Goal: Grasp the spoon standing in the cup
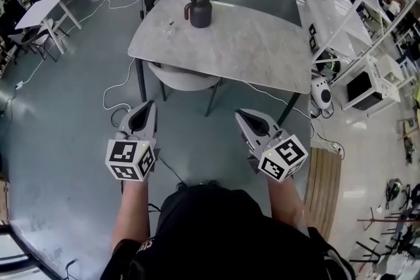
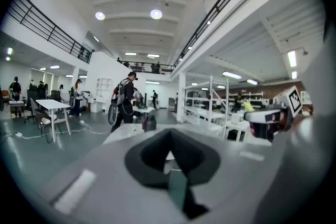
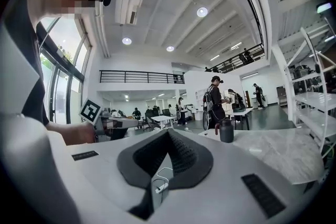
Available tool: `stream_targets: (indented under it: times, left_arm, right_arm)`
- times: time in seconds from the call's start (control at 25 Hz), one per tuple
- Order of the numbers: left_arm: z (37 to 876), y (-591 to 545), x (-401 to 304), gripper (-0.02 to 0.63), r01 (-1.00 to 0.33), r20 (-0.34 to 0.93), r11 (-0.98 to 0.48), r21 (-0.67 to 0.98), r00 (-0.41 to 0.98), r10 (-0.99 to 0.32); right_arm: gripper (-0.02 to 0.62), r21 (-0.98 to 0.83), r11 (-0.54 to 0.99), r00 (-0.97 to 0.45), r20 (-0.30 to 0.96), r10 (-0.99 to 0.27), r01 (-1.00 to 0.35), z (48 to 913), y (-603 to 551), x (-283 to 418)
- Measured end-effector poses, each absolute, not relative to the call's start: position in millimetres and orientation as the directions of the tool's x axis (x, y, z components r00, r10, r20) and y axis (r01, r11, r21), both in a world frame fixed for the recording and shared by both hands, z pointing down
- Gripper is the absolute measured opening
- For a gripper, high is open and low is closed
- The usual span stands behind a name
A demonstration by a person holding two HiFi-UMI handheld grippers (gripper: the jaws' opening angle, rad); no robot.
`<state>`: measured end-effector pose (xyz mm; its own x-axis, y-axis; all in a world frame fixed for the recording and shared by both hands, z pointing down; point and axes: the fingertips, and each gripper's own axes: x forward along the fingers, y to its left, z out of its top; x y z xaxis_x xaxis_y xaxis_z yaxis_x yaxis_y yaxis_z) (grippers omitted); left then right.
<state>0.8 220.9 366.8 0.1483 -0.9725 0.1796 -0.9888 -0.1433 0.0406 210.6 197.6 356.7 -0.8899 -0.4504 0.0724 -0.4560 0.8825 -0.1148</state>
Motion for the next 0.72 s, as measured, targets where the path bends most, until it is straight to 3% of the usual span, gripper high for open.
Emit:
stream_targets:
  times: [0.2, 0.36, 0.72]
  left_arm:
    - [367, 217, 43, 0.008, -0.983, 0.172, -0.176, 0.055, 0.183, -0.968]
    - [360, 225, 75, 0.008, -0.974, 0.17, -0.219, 0.065, 0.227, -0.959]
    - [371, 220, 74, 0.008, -0.974, 0.197, -0.204, 0.094, 0.219, -0.956]
  right_arm:
    - [-0.006, -0.121, 0.92, -0.928, 0.061, -0.368, -0.373, 363, 221, 237]
    - [-0.006, -0.162, 0.906, -0.921, 0.071, -0.384, -0.39, 373, 223, 258]
    - [-0.006, -0.21, 0.898, -0.922, 0.101, -0.374, -0.388, 389, 224, 257]
